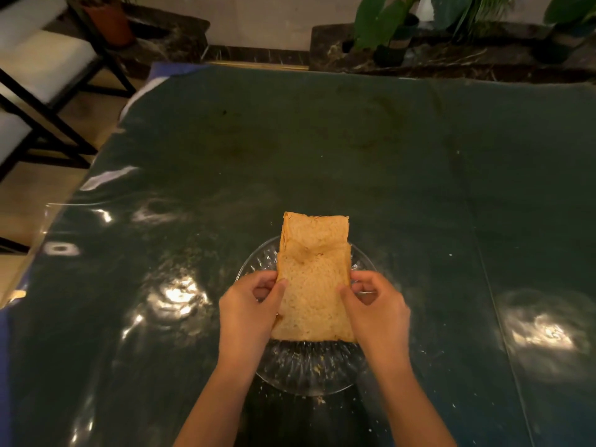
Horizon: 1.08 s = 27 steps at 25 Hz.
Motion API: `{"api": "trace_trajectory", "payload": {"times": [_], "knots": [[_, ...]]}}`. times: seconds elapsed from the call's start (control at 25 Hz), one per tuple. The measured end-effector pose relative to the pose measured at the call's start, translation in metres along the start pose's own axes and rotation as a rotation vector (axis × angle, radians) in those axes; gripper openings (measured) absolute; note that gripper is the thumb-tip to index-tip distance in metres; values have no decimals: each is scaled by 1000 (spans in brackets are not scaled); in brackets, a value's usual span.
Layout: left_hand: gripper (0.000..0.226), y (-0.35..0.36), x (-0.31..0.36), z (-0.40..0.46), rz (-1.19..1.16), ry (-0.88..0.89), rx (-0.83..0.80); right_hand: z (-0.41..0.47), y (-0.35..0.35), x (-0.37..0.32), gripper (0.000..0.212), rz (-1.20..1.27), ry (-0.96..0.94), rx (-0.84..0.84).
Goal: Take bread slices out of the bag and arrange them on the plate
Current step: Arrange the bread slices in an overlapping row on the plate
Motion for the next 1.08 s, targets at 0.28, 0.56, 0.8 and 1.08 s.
{"api": "trace_trajectory", "payload": {"times": [0.28, 0.56, 0.8, 1.08], "knots": [[11, 1, -21, -20, 35, -78, -88, -19, -1, 27, 14, -25, 98, -102], [44, 6, -30, -13, 145, -10, -72, -9, 5, 33, 53, -225, 3, -49], [54, 14, -19, 18, -98, -31, -505, 18, 14, 23, 51, -27, 50, -376], [47, 10, -21, 25, -155, -55, -494, 30, 15, 17, 37, 105, 103, -434]]}}
Point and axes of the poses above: each hand's wrist, its own z-axis towards the middle knuckle, its own y-axis out of the palm, x = y × z, the point moved 3 cm from there along z, towards the middle knuckle, and after that the axes turned 5 degrees about y, right-handed, at the moved point
